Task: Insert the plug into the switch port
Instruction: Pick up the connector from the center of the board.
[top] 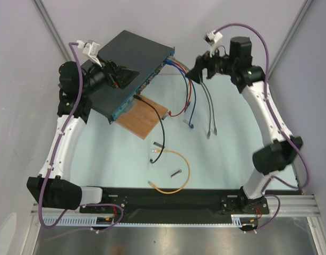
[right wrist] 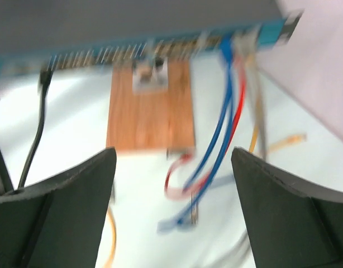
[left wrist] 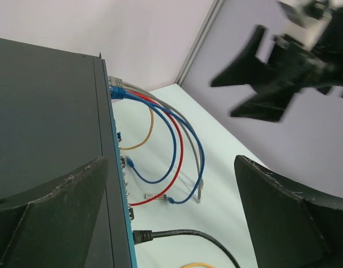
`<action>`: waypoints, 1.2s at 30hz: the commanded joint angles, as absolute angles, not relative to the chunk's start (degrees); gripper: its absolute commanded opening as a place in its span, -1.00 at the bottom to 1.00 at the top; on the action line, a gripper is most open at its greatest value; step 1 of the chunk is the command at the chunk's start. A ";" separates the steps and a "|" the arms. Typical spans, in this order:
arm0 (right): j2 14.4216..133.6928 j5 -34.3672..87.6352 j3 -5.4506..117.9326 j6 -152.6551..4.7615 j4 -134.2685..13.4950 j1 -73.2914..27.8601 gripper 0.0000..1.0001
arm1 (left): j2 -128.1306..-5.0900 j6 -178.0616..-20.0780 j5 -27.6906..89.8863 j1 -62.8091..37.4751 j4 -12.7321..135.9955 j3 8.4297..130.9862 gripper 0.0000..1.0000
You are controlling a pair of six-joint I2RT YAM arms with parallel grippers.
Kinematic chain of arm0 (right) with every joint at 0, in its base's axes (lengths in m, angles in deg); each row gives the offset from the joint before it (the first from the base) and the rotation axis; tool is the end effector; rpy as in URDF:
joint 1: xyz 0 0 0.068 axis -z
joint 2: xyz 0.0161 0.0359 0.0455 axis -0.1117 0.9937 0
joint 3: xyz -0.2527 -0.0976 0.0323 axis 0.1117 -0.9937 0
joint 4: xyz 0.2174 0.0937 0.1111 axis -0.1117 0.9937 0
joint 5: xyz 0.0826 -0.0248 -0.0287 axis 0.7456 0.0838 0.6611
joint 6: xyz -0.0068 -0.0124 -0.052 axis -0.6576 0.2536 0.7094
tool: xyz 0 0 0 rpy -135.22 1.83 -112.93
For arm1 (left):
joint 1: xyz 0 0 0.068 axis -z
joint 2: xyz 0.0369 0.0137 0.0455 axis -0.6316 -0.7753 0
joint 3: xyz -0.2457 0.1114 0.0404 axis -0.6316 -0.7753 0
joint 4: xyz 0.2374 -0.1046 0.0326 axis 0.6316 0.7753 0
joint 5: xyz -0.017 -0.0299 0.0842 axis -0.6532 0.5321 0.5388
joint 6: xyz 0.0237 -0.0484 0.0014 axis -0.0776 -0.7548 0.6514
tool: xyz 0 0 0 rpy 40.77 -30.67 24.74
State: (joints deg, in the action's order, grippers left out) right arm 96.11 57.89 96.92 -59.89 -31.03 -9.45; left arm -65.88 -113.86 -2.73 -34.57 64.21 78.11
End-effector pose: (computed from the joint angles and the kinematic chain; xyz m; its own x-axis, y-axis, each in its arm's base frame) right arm 0.3808 0.1315 0.4556 -0.1756 -0.1519 -0.9727 -0.8198 0.5697 0.0591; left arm 0.2849 -0.0468 0.4625 -0.2376 -0.3116 -0.9200 0.6910 0.6114 -0.3855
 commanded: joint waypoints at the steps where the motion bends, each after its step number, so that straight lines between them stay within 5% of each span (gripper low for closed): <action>1: 85.28 58.55 81.93 -45.97 -21.19 -9.59 0.75 | -64.68 -106.32 -5.37 -33.89 66.19 80.24 0.99; 7: 73.58 52.49 59.83 -41.99 -19.39 -16.07 0.17 | -62.66 -96.74 -5.99 -30.12 70.68 79.46 1.00; 15: 75.41 41.85 37.14 -46.74 -41.78 -29.08 -0.06 | -59.15 -97.51 -6.87 -28.71 69.71 75.41 0.99; 23: 91.92 39.38 40.89 -48.24 -52.10 -35.07 -0.10 | -55.90 -95.40 -4.24 -28.71 74.72 74.27 1.00; 36: 102.57 39.21 46.88 -44.38 -52.98 -39.11 -0.16 | -54.31 -93.73 -2.74 -28.79 77.71 73.91 1.00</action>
State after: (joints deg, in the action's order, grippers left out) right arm 101.22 39.94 45.82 -46.49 -51.05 -37.90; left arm -55.71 -95.35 -3.21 -28.84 77.65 74.14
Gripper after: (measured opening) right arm 0.425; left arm 0.996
